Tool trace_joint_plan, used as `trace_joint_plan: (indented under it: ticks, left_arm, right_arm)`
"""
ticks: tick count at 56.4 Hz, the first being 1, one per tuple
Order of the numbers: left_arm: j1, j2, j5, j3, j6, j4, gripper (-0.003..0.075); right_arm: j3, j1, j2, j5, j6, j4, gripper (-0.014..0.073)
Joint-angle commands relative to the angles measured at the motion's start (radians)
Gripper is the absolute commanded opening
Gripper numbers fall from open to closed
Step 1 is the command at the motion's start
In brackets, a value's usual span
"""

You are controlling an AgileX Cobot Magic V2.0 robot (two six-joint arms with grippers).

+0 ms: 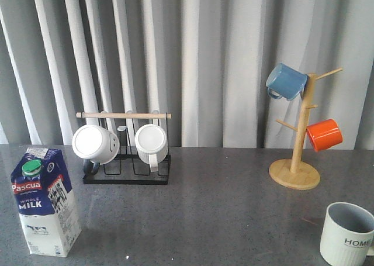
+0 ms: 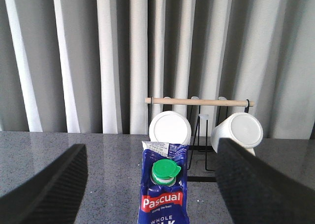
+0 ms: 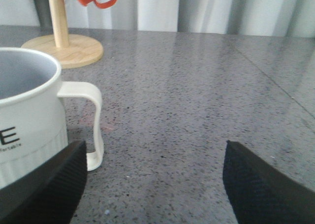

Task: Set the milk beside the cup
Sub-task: 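Close the right gripper on the HOME mug's handle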

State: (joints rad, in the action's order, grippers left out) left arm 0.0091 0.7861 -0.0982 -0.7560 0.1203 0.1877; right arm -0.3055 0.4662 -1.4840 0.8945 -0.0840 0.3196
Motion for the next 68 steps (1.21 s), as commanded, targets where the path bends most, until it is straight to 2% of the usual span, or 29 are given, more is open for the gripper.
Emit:
trace_joint_plan:
  ticks: [1, 7, 43, 52, 55, 60, 67, 68]
  left_arm:
    - [-0.003, -0.004, 0.076, -0.039, -0.008, 0.011, 0.0512]
    - [-0.003, -0.004, 0.076, -0.039, -0.008, 0.011, 0.0512]
    - [-0.003, -0.004, 0.076, -0.039, -0.008, 0.011, 0.0512]
    - [-0.003, -0.004, 0.076, -0.039, -0.008, 0.011, 0.0512]
    - [-0.003, -0.004, 0.076, -0.039, -0.008, 0.011, 0.0512]
    - [-0.003, -0.004, 0.076, -0.039, -0.008, 0.011, 0.0512]
    - [-0.003, -0.004, 0.076, -0.039, -0.008, 0.011, 0.0512]
    - [-0.003, -0.004, 0.076, -0.039, -0.008, 0.011, 0.0512]
  right_arm:
    - [-0.049, 0.006, -0.016, 0.088, 0.000, 0.059, 0.0549]
    - [-0.073, 0.006, -0.047, 0.122, 0.000, 0.107, 0.0549]
    - [-0.194, 0.006, -0.220, 0.151, -0.004, 0.118, 0.0549]
    - [-0.261, 0.006, -0.284, 0.152, -0.041, 0.189, 0.0533]
    - [-0.289, 0.004, -0.303, 0.153, -0.047, 0.231, 0.0500]
    - [-0.320, 0.004, -0.324, 0.184, -0.053, 0.313, 0.0368]
    - [-0.323, 0.004, -0.321, 0.194, -0.111, 0.323, 0.0006]
    - [-0.322, 0.004, -0.317, 0.196, -0.132, 0.319, -0.0015]
